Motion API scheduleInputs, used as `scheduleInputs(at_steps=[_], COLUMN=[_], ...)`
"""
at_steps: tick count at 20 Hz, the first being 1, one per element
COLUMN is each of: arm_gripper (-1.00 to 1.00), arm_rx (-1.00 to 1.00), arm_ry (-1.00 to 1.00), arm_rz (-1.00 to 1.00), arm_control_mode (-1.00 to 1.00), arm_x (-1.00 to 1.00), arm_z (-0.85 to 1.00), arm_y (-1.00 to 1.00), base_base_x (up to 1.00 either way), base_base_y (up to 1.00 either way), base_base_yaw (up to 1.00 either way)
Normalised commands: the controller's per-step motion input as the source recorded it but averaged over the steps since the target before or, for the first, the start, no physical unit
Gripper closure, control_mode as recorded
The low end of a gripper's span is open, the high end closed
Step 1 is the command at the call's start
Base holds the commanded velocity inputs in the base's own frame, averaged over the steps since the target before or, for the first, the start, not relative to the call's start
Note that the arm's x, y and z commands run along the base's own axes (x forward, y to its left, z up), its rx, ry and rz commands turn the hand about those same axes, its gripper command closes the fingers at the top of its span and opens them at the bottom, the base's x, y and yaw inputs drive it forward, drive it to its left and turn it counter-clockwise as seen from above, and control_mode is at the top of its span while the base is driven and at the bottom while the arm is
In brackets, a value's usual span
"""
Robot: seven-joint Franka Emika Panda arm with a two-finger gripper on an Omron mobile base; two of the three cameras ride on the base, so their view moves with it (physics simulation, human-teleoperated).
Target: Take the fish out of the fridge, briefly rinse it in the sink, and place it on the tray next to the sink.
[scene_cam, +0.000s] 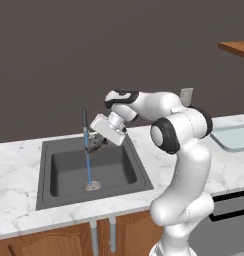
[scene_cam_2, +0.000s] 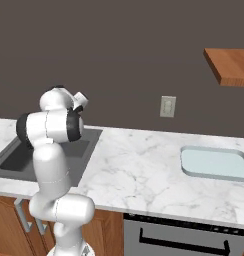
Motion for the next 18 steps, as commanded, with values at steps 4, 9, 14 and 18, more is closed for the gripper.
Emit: scheduleInputs(at_steps=[4, 9, 14, 18], arm_gripper=[1.0, 1.0, 1.0, 1.0], arm_rx=[0.0, 0.0, 0.0, 0.0], arm_ry=[-0.17, -0.23, -0.19, -0.16], arm_rz=[0.0, 0.0, -0.01, 0.0], arm_control_mode=[-1.0, -1.0, -1.0, -1.0], arm_x=[-0.41, 0.01, 0.37, 0.37], arm_z=[0.0, -0.01, -0.11, -0.09], arm_y=[-0.03, 0.01, 0.07, 0.14], base_base_x=[0.0, 0.0, 0.0, 0.0], base_base_y=[0.0, 0.0, 0.0, 0.0], base_base_yaw=[0.0, 0.0, 0.0, 0.0])
